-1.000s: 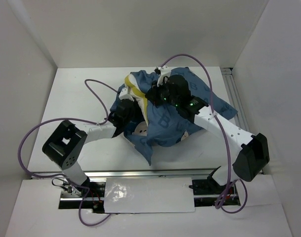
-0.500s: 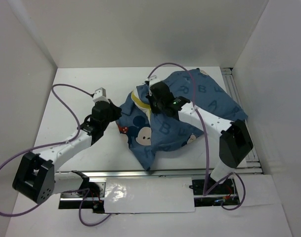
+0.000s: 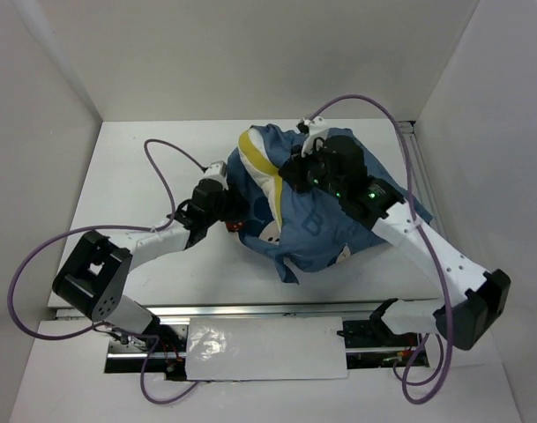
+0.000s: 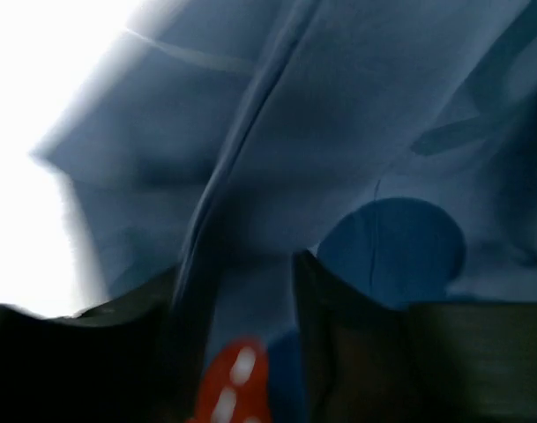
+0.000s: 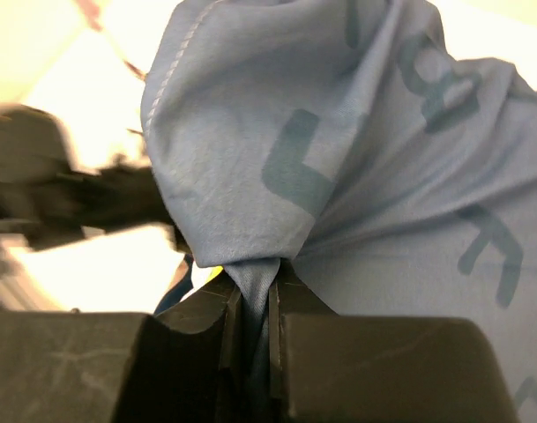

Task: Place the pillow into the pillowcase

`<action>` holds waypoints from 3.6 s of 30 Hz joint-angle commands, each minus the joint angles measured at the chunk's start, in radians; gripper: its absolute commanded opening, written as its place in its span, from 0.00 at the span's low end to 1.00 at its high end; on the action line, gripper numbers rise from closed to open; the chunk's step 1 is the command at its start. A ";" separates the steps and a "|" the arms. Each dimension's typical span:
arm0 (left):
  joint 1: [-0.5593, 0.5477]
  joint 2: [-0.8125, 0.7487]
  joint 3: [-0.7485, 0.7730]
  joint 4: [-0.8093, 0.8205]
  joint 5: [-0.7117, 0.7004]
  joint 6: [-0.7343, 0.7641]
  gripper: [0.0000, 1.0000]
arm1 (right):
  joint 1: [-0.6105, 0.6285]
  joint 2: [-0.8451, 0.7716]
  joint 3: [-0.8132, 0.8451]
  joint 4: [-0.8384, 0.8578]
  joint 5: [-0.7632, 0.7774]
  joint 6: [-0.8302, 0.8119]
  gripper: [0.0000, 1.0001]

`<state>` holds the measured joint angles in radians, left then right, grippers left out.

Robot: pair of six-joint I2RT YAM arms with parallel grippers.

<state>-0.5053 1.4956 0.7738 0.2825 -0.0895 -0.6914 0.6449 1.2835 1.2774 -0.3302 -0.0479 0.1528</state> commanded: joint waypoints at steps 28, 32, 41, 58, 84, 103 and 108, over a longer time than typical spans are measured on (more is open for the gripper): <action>-0.105 -0.177 -0.160 0.515 0.031 -0.046 0.57 | 0.004 -0.105 0.005 0.158 -0.224 0.044 0.00; -0.105 -0.140 -0.160 0.576 0.083 -0.046 0.56 | 0.004 -0.105 0.025 0.158 -0.234 0.044 0.00; -0.105 -0.179 -0.186 0.629 0.114 -0.046 0.56 | 0.004 -0.087 0.034 0.149 -0.216 0.044 0.00; -0.139 -0.004 0.053 0.387 -0.120 -0.100 0.00 | 0.004 -0.047 0.025 0.077 -0.057 0.044 0.00; 0.329 -0.357 0.148 -0.217 0.391 0.200 0.00 | 0.042 0.558 -0.006 -0.099 0.201 -0.097 0.00; 0.372 -0.323 0.269 -0.390 0.516 0.217 0.32 | 0.052 0.656 0.117 0.081 -0.333 -0.087 0.00; 0.363 -0.209 0.320 -0.499 0.399 0.190 0.72 | 0.052 0.593 0.164 0.168 -0.641 -0.076 0.14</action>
<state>-0.1406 1.2568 1.0477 -0.1604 0.3813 -0.4820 0.6762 1.9358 1.4136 -0.2371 -0.3813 0.0647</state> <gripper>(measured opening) 0.706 0.146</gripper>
